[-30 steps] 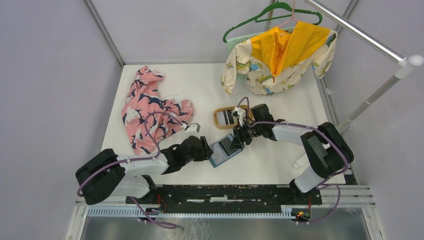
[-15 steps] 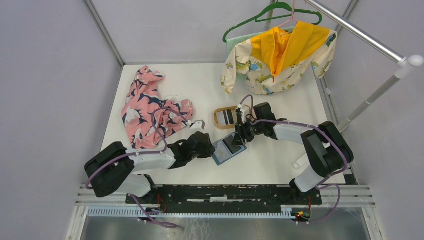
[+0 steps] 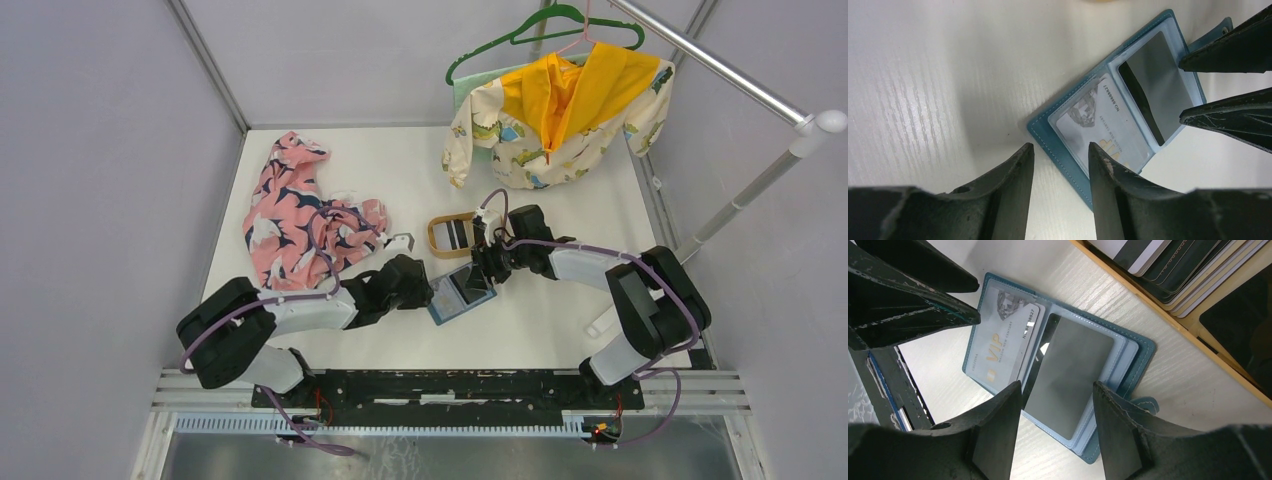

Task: Put the credit cards into the card holder
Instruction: Insert the credit card into the card holder.

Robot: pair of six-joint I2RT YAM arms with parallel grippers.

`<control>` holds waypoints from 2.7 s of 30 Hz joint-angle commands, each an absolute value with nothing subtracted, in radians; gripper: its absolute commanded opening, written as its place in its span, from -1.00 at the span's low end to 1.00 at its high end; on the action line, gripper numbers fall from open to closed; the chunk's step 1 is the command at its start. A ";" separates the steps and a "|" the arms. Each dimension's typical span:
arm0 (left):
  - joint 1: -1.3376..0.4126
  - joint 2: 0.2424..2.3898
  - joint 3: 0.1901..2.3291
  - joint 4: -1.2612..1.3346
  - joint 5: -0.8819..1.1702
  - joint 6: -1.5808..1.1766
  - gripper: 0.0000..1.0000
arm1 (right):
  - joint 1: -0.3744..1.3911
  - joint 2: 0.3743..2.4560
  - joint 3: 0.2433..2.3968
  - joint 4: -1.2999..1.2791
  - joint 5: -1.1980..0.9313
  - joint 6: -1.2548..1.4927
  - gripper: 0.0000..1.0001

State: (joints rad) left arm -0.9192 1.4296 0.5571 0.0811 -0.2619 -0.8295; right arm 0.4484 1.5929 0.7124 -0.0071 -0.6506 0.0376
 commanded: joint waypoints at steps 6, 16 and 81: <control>-0.914 1.283 0.566 0.068 -0.226 -0.799 0.09 | 0.442 1.562 0.729 -0.022 -0.667 0.026 0.21; -0.914 1.328 0.531 0.180 -0.102 -0.866 0.08 | 0.441 1.562 0.727 -0.018 -0.675 0.029 0.21; -0.896 1.421 0.576 0.327 -0.040 -0.940 0.01 | 0.379 1.519 0.736 -0.031 -0.735 0.021 0.23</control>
